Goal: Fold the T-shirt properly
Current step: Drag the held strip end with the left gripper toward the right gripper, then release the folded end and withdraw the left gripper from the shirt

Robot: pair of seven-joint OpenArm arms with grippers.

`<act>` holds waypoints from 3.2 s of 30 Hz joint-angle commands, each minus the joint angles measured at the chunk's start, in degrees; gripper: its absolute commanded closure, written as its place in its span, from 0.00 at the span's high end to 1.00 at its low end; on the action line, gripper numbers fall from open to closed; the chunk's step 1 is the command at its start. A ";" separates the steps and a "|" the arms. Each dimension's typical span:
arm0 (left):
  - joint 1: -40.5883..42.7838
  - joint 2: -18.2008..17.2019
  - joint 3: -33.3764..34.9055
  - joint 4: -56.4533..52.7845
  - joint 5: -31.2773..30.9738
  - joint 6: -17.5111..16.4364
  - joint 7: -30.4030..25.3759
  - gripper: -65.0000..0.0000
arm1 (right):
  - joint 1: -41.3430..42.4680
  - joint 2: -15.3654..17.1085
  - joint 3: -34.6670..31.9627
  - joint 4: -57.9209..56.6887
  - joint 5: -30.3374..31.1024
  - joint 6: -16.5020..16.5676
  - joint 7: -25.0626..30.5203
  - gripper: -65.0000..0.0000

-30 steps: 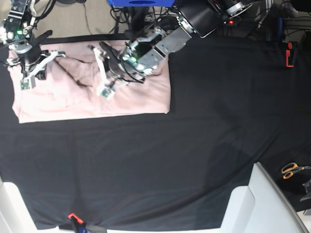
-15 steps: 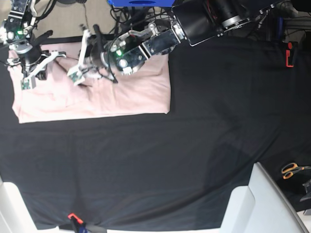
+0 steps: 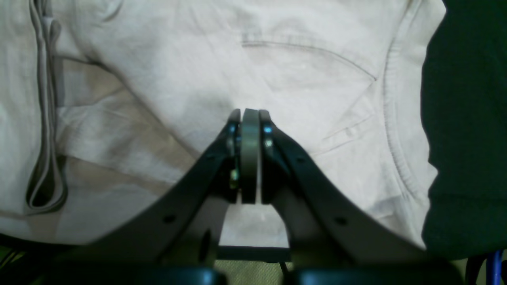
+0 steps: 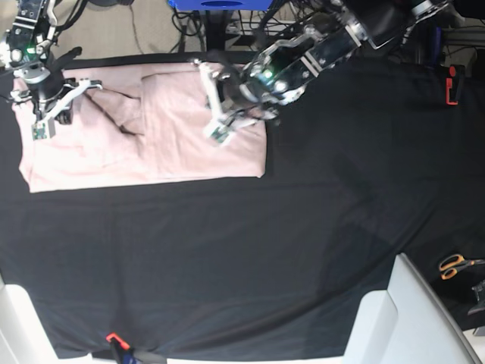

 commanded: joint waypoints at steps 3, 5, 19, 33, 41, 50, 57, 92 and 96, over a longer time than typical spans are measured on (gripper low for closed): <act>-0.03 -1.73 -0.03 1.29 -0.02 1.79 -1.02 0.00 | 0.21 0.50 0.34 0.75 0.21 -0.02 1.19 0.00; 0.67 -2.08 -0.47 1.29 0.33 2.14 -1.02 0.00 | 0.21 0.50 0.25 0.75 0.21 -0.02 1.19 0.00; 2.43 -2.44 0.14 12.10 -0.02 1.79 16.65 0.00 | 0.21 0.50 0.17 0.84 0.30 -0.02 1.19 0.00; 2.43 -4.46 -4.60 13.51 0.50 9.52 16.91 0.00 | 0.03 0.41 0.34 0.84 0.30 -0.02 1.19 0.00; 2.43 -5.95 -5.13 13.16 0.42 9.96 17.18 0.00 | 0.03 0.41 0.34 0.84 0.30 -0.02 1.19 0.00; 4.80 -6.48 -4.25 8.67 -0.02 9.88 17.18 0.00 | 0.03 0.41 0.34 0.84 0.39 -0.02 1.19 0.00; 4.54 -6.65 1.55 9.73 -0.02 9.79 17.18 0.00 | 0.03 0.41 0.25 0.84 0.48 -0.02 1.19 0.00; 2.07 -10.17 0.85 10.52 -0.02 9.88 17.18 0.00 | 0.29 0.41 0.34 0.75 0.48 -0.11 1.19 0.00; 3.04 -12.63 0.85 14.04 -0.02 9.79 17.18 0.00 | 0.73 0.41 0.34 0.75 0.48 -0.11 1.19 0.00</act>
